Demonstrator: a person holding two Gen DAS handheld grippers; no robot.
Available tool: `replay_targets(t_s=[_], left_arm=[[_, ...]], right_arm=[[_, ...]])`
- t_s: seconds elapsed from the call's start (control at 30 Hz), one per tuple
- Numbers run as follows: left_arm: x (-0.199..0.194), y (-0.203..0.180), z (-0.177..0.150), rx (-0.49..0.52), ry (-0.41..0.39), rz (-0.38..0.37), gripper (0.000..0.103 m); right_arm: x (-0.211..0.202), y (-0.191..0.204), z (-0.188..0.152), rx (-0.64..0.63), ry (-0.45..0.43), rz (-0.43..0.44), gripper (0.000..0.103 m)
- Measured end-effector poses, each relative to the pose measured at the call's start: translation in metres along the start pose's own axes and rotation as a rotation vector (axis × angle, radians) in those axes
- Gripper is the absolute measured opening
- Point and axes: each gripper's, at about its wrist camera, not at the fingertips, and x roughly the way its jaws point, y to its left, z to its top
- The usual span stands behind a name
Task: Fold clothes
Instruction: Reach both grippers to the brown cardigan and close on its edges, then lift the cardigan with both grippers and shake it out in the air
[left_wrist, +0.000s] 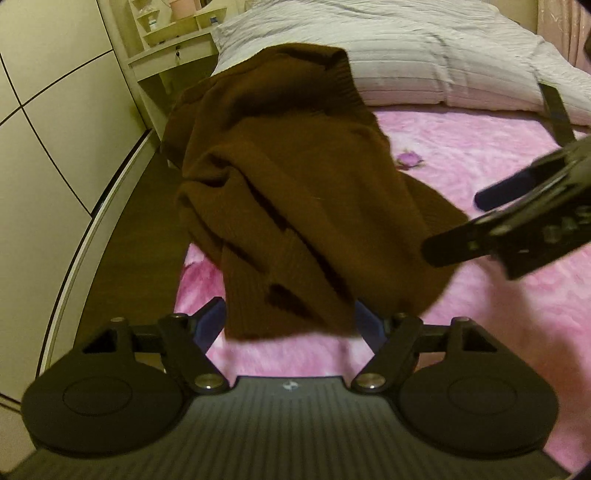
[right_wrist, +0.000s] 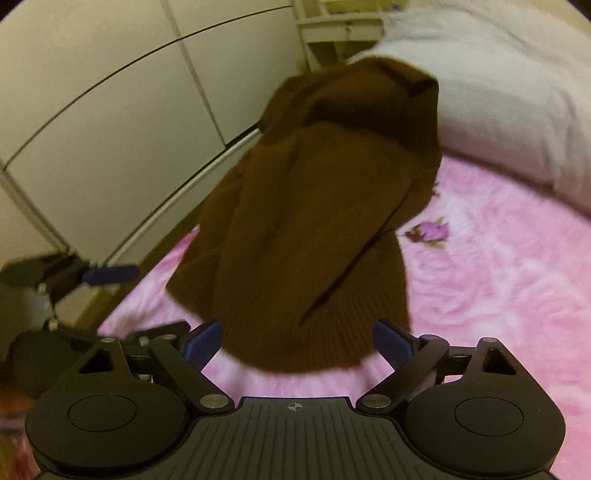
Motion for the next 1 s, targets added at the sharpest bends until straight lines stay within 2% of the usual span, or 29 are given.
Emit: replay_targets(t_s=[0.03, 0.07, 0.1, 0.13, 0.17, 0.2, 0.23, 0.27, 0.3, 0.33, 0.37, 0.4, 0.53, 0.63, 0.7, 0.8, 0.87, 1.0], left_arm=[[0.006, 0.003, 0.000, 0.001, -0.003, -0.008, 0.073], [0.013, 0.005, 0.000, 0.002, -0.006, -0.016, 0.073], [0.019, 0.006, 0.000, 0.010, 0.000, -0.026, 0.073], [0.024, 0.006, -0.002, 0.021, 0.010, -0.039, 0.070], [0.029, 0.007, -0.003, 0.033, 0.020, -0.053, 0.058], [0.032, 0.008, -0.003, 0.038, 0.027, -0.066, 0.044], [0.034, 0.008, -0.003, 0.042, 0.034, -0.079, 0.039], [0.034, 0.008, -0.002, 0.045, 0.036, -0.086, 0.031], [0.033, 0.007, -0.001, 0.047, 0.037, -0.093, 0.021], [0.029, 0.006, 0.001, 0.061, 0.030, -0.091, 0.017], [0.024, 0.005, 0.004, 0.076, 0.022, -0.088, 0.006], [0.015, 0.003, 0.008, 0.090, 0.001, -0.084, 0.002], [-0.033, -0.010, 0.014, 0.144, -0.068, -0.090, 0.002], [-0.078, -0.031, 0.011, 0.172, -0.094, -0.120, 0.000], [-0.114, -0.050, 0.005, 0.175, -0.102, -0.155, 0.000], [-0.167, -0.087, -0.013, 0.170, -0.083, -0.222, 0.000], [-0.200, -0.118, -0.027, 0.172, -0.051, -0.281, 0.000], [-0.266, -0.199, -0.062, 0.175, 0.066, -0.462, 0.000]], right_arm=[[0.011, -0.004, 0.001, 0.027, 0.007, 0.004, 0.086], [0.024, -0.009, 0.002, 0.044, 0.017, 0.005, 0.076], [0.034, -0.010, 0.003, 0.049, 0.028, 0.002, 0.071], [0.042, -0.011, 0.004, 0.051, 0.038, -0.006, 0.068], [0.046, -0.011, 0.004, 0.042, 0.039, -0.019, 0.055], [0.050, -0.012, 0.003, 0.034, 0.040, -0.032, 0.036], [0.053, -0.012, 0.003, 0.026, 0.042, -0.044, 0.029], [0.052, -0.014, 0.003, 0.028, 0.043, -0.043, 0.015], [0.052, -0.015, 0.004, 0.030, 0.045, -0.043, 0.007], [0.049, -0.015, 0.005, 0.022, 0.058, -0.047, 0.007], [0.045, -0.011, 0.008, -0.005, 0.063, -0.055, 0.006], [0.040, -0.007, 0.012, -0.031, 0.068, -0.064, 0.005], [-0.009, -0.001, 0.022, -0.066, 0.027, -0.067, 0.004], [-0.057, -0.003, 0.016, -0.044, 0.016, -0.054, 0.003], [-0.098, -0.006, -0.002, -0.034, 0.024, -0.039, 0.003], [-0.163, -0.008, -0.046, -0.039, 0.062, -0.025, 0.003], [-0.208, -0.011, -0.081, -0.036, 0.105, -0.026, 0.003], [-0.303, -0.017, -0.165, -0.039, 0.226, -0.068, 0.003]])
